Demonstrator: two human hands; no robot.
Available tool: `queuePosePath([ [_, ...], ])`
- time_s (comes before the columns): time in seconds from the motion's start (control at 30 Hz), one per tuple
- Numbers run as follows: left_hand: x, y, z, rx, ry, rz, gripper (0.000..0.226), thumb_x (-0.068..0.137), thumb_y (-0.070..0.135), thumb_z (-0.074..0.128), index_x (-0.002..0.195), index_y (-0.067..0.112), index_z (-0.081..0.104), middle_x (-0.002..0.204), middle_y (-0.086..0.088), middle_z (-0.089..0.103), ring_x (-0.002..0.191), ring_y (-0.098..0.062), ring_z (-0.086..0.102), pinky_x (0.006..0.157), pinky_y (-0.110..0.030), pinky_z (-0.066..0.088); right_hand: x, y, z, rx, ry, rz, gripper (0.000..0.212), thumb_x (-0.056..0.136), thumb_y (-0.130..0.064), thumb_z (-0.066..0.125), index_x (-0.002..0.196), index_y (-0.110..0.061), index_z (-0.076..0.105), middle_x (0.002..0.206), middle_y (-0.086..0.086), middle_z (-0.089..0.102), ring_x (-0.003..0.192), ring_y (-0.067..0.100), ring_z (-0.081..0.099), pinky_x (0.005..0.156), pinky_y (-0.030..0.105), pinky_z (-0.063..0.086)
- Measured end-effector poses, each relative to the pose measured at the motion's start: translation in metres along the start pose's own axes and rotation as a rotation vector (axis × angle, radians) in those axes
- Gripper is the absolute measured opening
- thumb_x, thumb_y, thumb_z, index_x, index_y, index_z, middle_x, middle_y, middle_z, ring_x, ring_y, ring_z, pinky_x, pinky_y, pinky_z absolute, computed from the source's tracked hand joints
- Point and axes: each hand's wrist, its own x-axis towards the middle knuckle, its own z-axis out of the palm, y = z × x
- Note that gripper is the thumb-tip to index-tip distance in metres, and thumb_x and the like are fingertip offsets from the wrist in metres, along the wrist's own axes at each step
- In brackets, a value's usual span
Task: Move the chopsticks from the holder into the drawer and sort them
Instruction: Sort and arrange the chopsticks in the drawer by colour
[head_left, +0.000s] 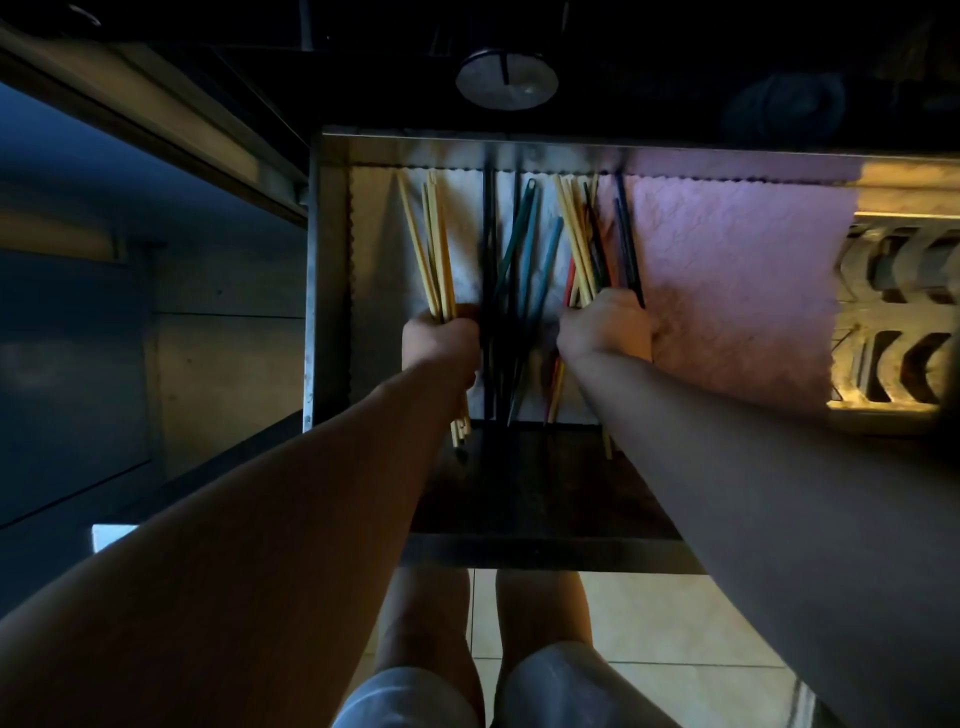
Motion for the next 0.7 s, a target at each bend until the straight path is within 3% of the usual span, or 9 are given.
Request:
queuePosePath([
  [0.27, -0.009, 0.004, 0.001, -0.032, -0.062, -0.031, 0.004, 0.087, 0.019, 0.067, 0.089, 0.016, 0.068, 0.058, 0.001, 0.058, 0.031, -0.005, 0.048, 0.04, -0.021, 0.041, 0.003, -0.006, 0.01, 0.068, 0.016, 0.062, 0.042, 0.076, -0.038, 0.07, 0.103, -0.006, 0.063, 0.106, 0.015, 0.07, 0.095, 0.033, 0.068, 0.068, 0.029, 0.043],
  [0.43, -0.01, 0.006, 0.001, -0.057, -0.108, -0.062, 0.012, 0.088, 0.018, 0.065, 0.099, 0.018, 0.069, 0.069, -0.002, 0.06, 0.036, -0.008, 0.048, 0.042, -0.023, 0.042, 0.005, -0.005, 0.003, 0.112, 0.008, 0.052, 0.045, 0.077, -0.041, 0.068, 0.105, -0.005, 0.065, 0.105, 0.016, 0.07, 0.093, 0.034, 0.068, 0.065, 0.028, 0.042],
  [0.57, -0.014, 0.009, 0.006, -0.076, -0.135, -0.112, 0.011, 0.089, 0.02, 0.064, 0.1, 0.023, 0.067, 0.068, -0.001, 0.059, 0.035, -0.008, 0.046, 0.042, -0.022, 0.043, 0.003, -0.006, -0.017, 0.141, 0.005, -0.003, 0.042, 0.079, -0.04, 0.061, 0.104, -0.008, 0.068, 0.104, 0.014, 0.071, 0.095, 0.034, 0.067, 0.07, 0.029, 0.046],
  [0.63, -0.017, 0.01, 0.009, -0.084, -0.159, -0.138, 0.018, 0.09, 0.017, 0.061, 0.107, 0.021, 0.064, 0.071, -0.004, 0.057, 0.04, -0.01, 0.047, 0.043, -0.023, 0.043, 0.0, -0.006, -0.027, 0.207, 0.013, -0.084, 0.032, 0.083, -0.038, 0.059, 0.097, -0.011, 0.071, 0.092, 0.011, 0.072, 0.089, 0.031, 0.067, 0.072, 0.025, 0.049],
  [0.7, -0.021, 0.012, 0.014, -0.091, -0.18, -0.151, 0.019, 0.091, 0.015, 0.059, 0.109, 0.021, 0.062, 0.069, -0.004, 0.055, 0.043, -0.011, 0.046, 0.043, -0.024, 0.042, -0.004, -0.005, -0.036, 0.325, -0.047, -0.127, 0.023, 0.085, -0.034, 0.059, 0.078, -0.014, 0.066, 0.064, 0.001, 0.061, 0.063, 0.023, 0.06, 0.052, 0.016, 0.043],
])
